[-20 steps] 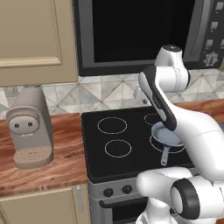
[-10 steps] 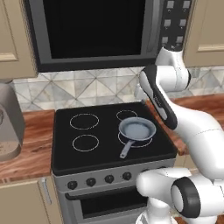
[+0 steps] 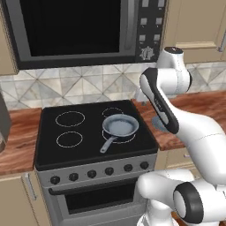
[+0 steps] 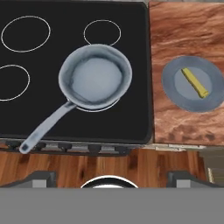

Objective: Pick up the butter stick and place it in the pan. Then turn on the burner for the pan.

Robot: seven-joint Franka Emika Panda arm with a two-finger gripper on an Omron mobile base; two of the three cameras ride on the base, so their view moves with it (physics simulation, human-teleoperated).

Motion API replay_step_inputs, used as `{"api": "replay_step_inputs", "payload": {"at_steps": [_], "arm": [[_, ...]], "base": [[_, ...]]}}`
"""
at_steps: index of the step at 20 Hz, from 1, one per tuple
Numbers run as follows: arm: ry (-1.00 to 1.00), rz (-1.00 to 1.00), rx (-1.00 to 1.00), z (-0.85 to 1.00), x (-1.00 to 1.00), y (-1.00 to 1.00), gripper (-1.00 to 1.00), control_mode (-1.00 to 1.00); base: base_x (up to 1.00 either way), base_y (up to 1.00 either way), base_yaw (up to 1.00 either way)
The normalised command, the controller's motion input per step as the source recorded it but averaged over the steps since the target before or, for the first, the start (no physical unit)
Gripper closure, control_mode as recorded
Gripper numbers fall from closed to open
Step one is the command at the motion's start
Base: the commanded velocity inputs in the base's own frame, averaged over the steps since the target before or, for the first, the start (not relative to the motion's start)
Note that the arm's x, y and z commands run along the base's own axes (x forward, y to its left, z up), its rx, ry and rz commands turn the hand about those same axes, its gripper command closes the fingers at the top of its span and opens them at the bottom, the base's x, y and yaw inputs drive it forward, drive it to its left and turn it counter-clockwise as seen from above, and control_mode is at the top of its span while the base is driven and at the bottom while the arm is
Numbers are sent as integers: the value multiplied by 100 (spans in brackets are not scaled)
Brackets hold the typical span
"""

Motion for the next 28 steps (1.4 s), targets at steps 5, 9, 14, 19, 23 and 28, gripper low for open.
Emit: {"api": "replay_step_inputs", "payload": {"at_steps": [5, 9, 14, 19, 23, 28], "arm": [[0, 0, 0, 0, 0, 0, -100, 100], [0, 0, 0, 0, 0, 0, -100, 100], [0, 0, 0, 0, 0, 0, -100, 100], [0, 0, 0, 0, 0, 0, -100, 100], [0, 0, 0, 0, 0, 0, -100, 100], [0, 0, 0, 0, 0, 0, -100, 100]], "base": [[0, -56, 0], [26, -46, 0], [45, -39, 0], [38, -26, 0], [36, -3, 0], [45, 0, 0]]}}
